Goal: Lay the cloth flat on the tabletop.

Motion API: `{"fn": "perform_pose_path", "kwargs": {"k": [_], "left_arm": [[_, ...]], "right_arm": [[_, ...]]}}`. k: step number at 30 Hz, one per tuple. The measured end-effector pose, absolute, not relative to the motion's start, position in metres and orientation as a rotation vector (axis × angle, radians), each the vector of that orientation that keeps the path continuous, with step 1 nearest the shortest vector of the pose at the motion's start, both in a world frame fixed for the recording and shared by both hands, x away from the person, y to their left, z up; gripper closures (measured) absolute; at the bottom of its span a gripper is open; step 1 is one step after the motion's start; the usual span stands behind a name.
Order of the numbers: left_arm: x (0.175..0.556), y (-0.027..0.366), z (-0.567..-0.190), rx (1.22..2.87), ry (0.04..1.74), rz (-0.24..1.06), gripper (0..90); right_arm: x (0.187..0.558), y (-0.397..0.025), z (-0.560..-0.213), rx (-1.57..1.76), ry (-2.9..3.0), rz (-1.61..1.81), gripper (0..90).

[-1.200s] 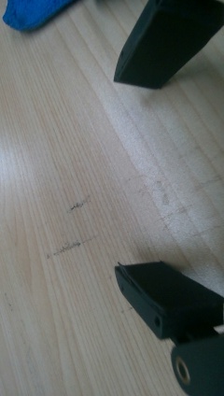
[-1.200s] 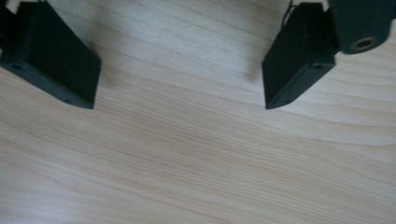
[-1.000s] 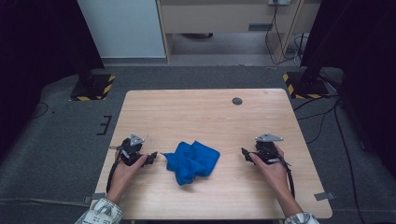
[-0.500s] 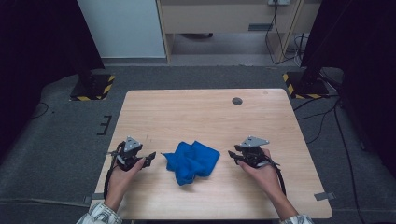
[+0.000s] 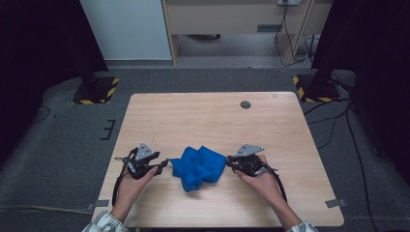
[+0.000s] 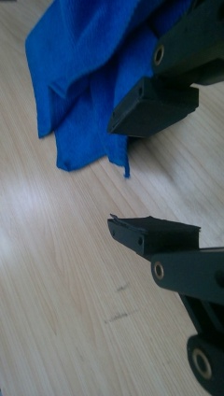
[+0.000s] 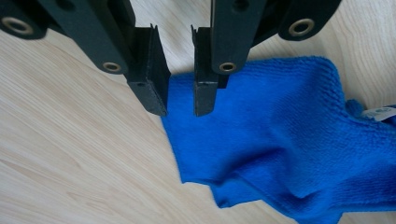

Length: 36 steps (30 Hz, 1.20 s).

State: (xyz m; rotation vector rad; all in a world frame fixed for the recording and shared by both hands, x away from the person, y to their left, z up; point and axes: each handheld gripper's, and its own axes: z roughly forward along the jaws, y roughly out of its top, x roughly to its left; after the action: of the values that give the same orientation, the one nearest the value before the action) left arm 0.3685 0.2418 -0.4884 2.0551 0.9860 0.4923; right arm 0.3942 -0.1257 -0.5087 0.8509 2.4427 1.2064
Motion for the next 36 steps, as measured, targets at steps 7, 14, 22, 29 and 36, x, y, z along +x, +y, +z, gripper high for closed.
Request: {"fn": "perform_pose_path", "kwargs": {"k": [7,14,22,29,36], "left_arm": [[0.366,0.229,-0.49,2.093,0.931,0.458,55.0],[0.369,0.226,-0.496,2.101,0.93,0.416,50.4],[0.37,0.224,-0.499,2.118,0.917,0.411,53.8],[0.37,0.224,-0.501,2.125,0.921,0.404,54.8],[0.371,0.223,-0.502,2.13,0.916,0.409,56.1]], "right_arm": [[0.404,-0.108,-0.513,0.82,2.466,1.196,80.8],[0.413,-0.097,-0.52,0.865,2.446,1.145,57.7],[0.422,-0.09,-0.516,0.854,2.454,1.173,74.0],[0.438,-0.074,-0.511,0.838,2.467,1.162,72.5],[0.453,-0.055,-0.516,0.837,2.494,1.115,63.7]]}}
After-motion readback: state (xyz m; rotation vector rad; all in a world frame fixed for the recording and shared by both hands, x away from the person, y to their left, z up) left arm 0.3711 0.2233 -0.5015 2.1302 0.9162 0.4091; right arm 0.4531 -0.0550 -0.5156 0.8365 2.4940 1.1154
